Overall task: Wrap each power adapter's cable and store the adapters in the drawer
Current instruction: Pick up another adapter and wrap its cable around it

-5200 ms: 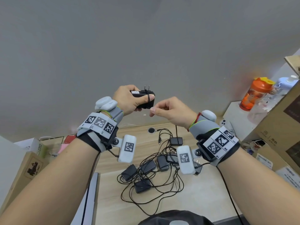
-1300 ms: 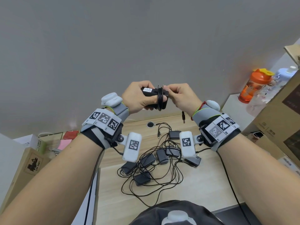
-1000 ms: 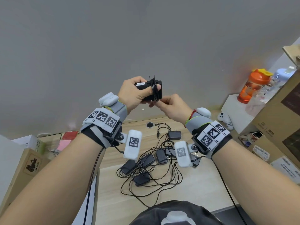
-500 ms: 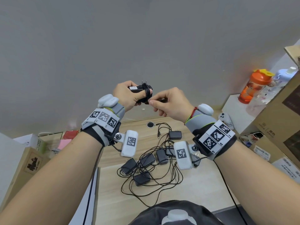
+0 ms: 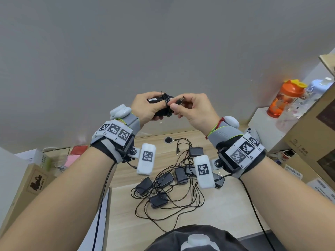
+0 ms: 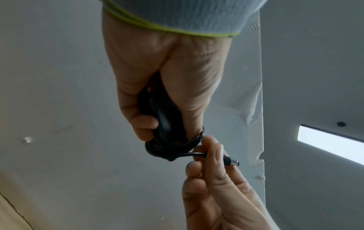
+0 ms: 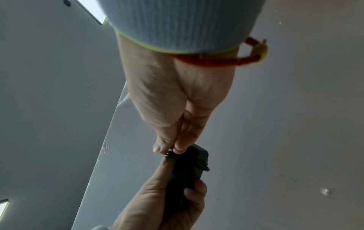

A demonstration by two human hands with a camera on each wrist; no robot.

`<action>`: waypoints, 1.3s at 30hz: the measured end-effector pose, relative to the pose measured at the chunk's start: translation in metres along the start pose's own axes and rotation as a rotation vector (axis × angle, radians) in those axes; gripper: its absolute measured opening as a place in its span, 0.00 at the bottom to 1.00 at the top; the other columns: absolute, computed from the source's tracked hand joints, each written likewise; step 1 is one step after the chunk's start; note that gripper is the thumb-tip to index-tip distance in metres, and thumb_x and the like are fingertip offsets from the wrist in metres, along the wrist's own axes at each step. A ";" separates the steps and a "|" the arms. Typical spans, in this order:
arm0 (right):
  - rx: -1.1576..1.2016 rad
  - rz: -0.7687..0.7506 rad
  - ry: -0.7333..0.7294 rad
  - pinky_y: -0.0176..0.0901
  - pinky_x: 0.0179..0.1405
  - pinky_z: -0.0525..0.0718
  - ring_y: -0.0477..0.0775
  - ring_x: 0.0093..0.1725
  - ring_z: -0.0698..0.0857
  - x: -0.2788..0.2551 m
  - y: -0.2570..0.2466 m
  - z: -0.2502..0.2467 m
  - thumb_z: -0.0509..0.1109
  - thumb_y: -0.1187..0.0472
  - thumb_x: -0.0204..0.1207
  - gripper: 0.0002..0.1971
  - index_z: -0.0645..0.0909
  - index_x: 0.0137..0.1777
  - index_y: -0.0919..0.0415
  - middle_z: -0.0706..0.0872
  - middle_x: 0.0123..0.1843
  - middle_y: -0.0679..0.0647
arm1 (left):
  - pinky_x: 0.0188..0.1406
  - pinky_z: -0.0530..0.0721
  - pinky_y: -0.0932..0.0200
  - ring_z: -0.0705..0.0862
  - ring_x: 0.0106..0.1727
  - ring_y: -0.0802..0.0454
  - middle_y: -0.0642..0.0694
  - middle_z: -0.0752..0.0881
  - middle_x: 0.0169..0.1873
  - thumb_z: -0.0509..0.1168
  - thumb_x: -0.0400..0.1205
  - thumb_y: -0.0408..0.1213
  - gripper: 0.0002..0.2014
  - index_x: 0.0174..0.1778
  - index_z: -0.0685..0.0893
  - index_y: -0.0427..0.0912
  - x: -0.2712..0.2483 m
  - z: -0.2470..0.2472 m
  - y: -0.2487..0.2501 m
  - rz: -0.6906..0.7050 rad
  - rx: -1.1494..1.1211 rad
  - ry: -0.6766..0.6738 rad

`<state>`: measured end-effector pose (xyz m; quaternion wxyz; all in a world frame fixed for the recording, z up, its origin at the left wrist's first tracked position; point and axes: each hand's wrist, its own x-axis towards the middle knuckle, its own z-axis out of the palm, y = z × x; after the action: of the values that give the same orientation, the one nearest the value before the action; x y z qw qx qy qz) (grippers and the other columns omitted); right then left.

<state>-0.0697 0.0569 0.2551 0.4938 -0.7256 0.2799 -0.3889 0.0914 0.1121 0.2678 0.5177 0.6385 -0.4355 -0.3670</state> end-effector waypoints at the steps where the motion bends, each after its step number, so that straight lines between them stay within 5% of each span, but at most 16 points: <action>1: 0.018 -0.002 0.016 0.36 0.34 0.84 0.49 0.30 0.83 0.000 -0.001 0.001 0.74 0.70 0.77 0.04 0.88 0.48 0.62 0.85 0.32 0.58 | 0.29 0.83 0.59 0.85 0.28 0.47 0.40 0.88 0.38 0.76 0.77 0.37 0.09 0.53 0.89 0.45 0.001 0.000 -0.001 -0.014 -0.020 -0.002; 5: 0.125 0.059 0.079 0.38 0.28 0.82 0.52 0.28 0.85 0.001 -0.003 0.001 0.77 0.70 0.73 0.16 0.76 0.57 0.62 0.86 0.30 0.55 | 0.32 0.85 0.62 0.86 0.32 0.48 0.37 0.86 0.49 0.74 0.79 0.32 0.17 0.64 0.84 0.38 0.004 0.002 -0.002 -0.043 -0.059 -0.019; 10: 0.077 0.165 0.053 0.39 0.24 0.79 0.51 0.24 0.83 0.001 0.000 0.003 0.81 0.67 0.70 0.26 0.68 0.59 0.60 0.86 0.30 0.60 | 0.31 0.85 0.60 0.84 0.37 0.43 0.35 0.84 0.49 0.66 0.81 0.27 0.15 0.64 0.81 0.37 0.005 0.007 0.003 -0.110 -0.155 -0.026; 16: 0.020 0.254 0.047 0.39 0.25 0.80 0.54 0.25 0.83 0.004 0.004 0.003 0.82 0.63 0.70 0.23 0.73 0.58 0.64 0.88 0.27 0.56 | 0.35 0.86 0.56 0.84 0.46 0.41 0.36 0.83 0.55 0.60 0.80 0.27 0.13 0.58 0.82 0.42 0.003 0.011 0.006 -0.135 -0.148 -0.009; 20: 0.003 0.268 0.120 0.39 0.23 0.80 0.56 0.25 0.85 0.006 0.005 0.001 0.83 0.60 0.69 0.18 0.79 0.50 0.67 0.89 0.30 0.62 | 0.38 0.86 0.54 0.84 0.42 0.41 0.36 0.83 0.54 0.61 0.80 0.27 0.14 0.58 0.80 0.44 0.001 0.012 0.006 -0.124 -0.114 -0.036; 24: -0.115 0.247 0.237 0.40 0.24 0.80 0.51 0.24 0.84 0.008 0.009 -0.001 0.85 0.54 0.66 0.15 0.82 0.39 0.59 0.88 0.30 0.56 | 0.37 0.85 0.54 0.83 0.34 0.42 0.39 0.84 0.45 0.60 0.81 0.26 0.17 0.65 0.76 0.41 -0.001 0.015 0.007 -0.103 -0.065 -0.081; 27: -0.249 0.194 0.299 0.47 0.37 0.89 0.51 0.29 0.88 0.008 0.012 -0.002 0.85 0.48 0.64 0.14 0.82 0.35 0.52 0.90 0.32 0.51 | 0.41 0.86 0.51 0.82 0.37 0.40 0.39 0.83 0.45 0.61 0.81 0.27 0.16 0.64 0.75 0.41 -0.002 0.016 0.006 -0.098 -0.046 -0.087; 33: -0.316 0.041 0.301 0.33 0.39 0.83 0.38 0.29 0.82 0.006 0.012 -0.001 0.82 0.56 0.66 0.16 0.78 0.48 0.51 0.86 0.35 0.44 | 0.33 0.85 0.55 0.81 0.32 0.41 0.38 0.83 0.43 0.61 0.83 0.28 0.16 0.67 0.75 0.35 0.000 0.019 0.004 -0.131 -0.059 -0.051; 39: -0.363 0.012 0.229 0.42 0.44 0.85 0.44 0.32 0.83 0.003 0.014 -0.003 0.76 0.59 0.66 0.19 0.76 0.57 0.51 0.88 0.34 0.48 | 0.27 0.83 0.58 0.82 0.31 0.41 0.36 0.82 0.49 0.61 0.82 0.28 0.14 0.64 0.78 0.36 0.000 0.018 0.002 -0.148 -0.066 -0.056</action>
<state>-0.0709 0.0486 0.2436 0.3223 -0.7520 0.4041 -0.4091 0.0745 0.1057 0.2666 0.4974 0.6411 -0.3893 -0.4359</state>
